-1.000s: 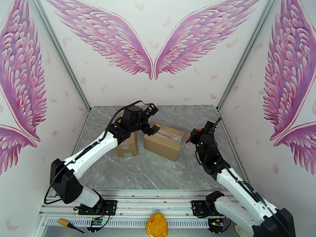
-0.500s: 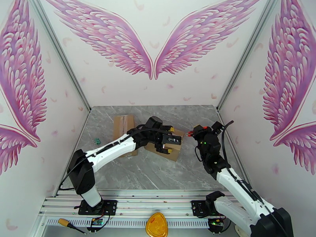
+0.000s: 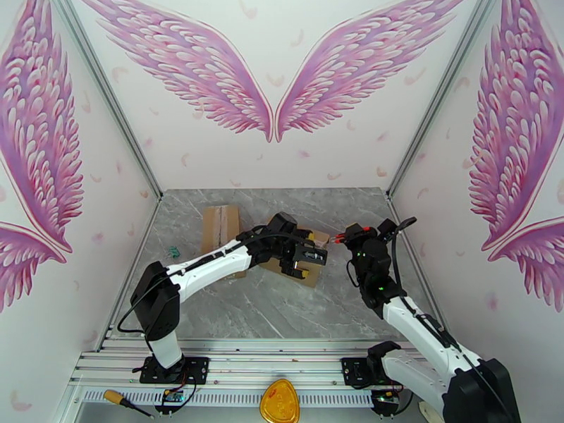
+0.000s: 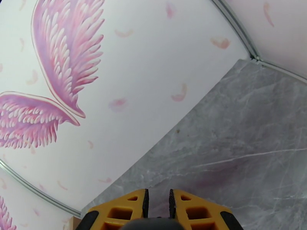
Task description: Unpack the express box
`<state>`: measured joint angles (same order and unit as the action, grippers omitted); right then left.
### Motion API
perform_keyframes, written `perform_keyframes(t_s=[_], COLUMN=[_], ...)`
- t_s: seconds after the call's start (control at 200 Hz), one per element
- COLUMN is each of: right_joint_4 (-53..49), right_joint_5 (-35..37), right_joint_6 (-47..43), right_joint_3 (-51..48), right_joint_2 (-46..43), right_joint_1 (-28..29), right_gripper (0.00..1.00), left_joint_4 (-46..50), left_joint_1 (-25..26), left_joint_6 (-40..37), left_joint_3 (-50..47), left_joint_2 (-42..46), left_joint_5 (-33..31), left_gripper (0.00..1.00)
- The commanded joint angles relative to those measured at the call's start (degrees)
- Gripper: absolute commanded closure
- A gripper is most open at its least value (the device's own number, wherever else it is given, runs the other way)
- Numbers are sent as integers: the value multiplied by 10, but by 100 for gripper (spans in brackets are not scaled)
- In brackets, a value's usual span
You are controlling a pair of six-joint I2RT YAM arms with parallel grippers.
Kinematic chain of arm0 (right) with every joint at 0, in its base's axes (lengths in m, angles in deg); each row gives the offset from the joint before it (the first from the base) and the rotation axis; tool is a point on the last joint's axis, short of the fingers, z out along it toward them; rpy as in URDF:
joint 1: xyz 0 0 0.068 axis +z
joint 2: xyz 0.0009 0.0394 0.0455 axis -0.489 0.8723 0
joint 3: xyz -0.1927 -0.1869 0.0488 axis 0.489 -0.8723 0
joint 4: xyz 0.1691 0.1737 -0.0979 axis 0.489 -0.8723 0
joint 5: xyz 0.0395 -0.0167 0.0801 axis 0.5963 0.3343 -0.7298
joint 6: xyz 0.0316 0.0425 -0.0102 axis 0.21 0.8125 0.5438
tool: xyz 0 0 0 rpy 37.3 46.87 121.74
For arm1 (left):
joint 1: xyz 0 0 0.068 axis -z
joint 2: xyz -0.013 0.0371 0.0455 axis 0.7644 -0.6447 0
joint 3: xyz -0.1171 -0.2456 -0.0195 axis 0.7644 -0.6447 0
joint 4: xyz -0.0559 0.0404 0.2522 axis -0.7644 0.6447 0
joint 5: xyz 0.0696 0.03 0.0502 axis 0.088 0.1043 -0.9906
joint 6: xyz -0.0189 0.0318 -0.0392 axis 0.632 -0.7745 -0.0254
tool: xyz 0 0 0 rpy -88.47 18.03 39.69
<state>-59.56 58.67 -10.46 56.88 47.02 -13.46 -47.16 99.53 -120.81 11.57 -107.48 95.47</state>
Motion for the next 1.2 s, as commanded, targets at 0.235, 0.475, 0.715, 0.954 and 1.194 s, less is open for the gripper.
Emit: perform_keyframes(t_s=[0.235, 0.475, 0.715, 0.954, 1.194], right_joint_4=[-74, -159, -160, -167, -169], right_joint_5=[-110, -187, -293, -345, -393], right_joint_6=[89, 96, 100, 110, 171], right_joint_3=[-25, -47, -40, -37, -42], right_joint_2=[-44, -109, -80, -82, -46], right_joint_1=[-14, -36, -67, -87, -90], right_gripper=[100, 100, 100, 100, 100], left_joint_4=[-65, -7, 21, 9, -61], left_joint_1=[-10, -32, -40, -46, -33], left_joint_6=[-1, -5, -16, 9, 44], left_joint_3=[9, 40, 66, 61, 42], left_joint_2=[-42, -63, -84, -84, -69], left_joint_5=[-22, 19, 33, 34, 2], left_gripper=[1, 4, 8, 8, 7])
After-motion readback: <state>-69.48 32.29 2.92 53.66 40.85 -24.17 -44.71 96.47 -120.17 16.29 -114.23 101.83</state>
